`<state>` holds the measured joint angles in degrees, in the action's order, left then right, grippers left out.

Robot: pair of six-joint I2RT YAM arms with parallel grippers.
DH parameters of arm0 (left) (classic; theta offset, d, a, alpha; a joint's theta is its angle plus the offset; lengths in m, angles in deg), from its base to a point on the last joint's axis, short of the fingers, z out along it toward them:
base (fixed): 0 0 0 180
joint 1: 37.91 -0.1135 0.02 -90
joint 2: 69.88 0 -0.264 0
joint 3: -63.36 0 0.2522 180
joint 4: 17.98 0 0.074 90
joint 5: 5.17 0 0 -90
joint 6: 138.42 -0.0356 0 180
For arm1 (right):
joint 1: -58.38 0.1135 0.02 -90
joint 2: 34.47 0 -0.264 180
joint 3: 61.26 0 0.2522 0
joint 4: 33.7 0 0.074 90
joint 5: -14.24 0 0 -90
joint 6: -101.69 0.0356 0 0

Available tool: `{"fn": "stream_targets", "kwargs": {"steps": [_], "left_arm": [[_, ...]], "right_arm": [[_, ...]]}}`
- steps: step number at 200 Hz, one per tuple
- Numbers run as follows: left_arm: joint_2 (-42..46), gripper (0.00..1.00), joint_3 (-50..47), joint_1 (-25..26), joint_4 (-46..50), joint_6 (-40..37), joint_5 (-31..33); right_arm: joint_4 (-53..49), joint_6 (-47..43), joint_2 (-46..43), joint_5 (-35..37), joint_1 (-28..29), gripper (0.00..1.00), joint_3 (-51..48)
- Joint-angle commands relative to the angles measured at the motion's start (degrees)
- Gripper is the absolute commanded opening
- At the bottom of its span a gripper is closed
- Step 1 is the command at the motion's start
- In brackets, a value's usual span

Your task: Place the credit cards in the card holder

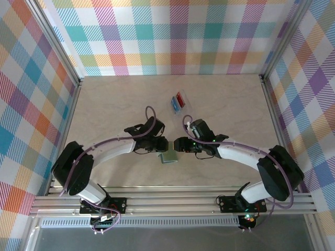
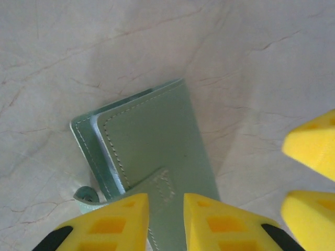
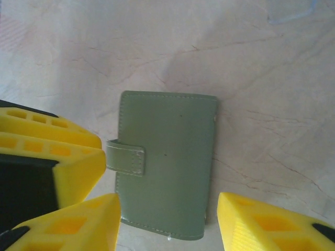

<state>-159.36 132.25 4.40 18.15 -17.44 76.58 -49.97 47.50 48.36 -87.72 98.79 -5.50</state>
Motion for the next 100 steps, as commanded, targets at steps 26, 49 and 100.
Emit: {"fn": "stream_targets", "kwargs": {"steps": [26,49,100], "left_arm": [[-3.2,0.24,0.2,0.3,1.5,-2.5,2.7],[-4.1,0.23,-1.0,0.2,2.6,-3.0,4.3],[-5.1,0.23,-5.5,-0.9,1.7,-2.8,4.3]], "right_arm": [[3.7,0.0,5.9,-3.4,-0.8,0.59,-0.4],[5.7,0.0,9.2,-6.1,-0.9,0.61,0.5],[9.8,0.6,13.6,-11.9,-0.9,0.63,1.6]]}}
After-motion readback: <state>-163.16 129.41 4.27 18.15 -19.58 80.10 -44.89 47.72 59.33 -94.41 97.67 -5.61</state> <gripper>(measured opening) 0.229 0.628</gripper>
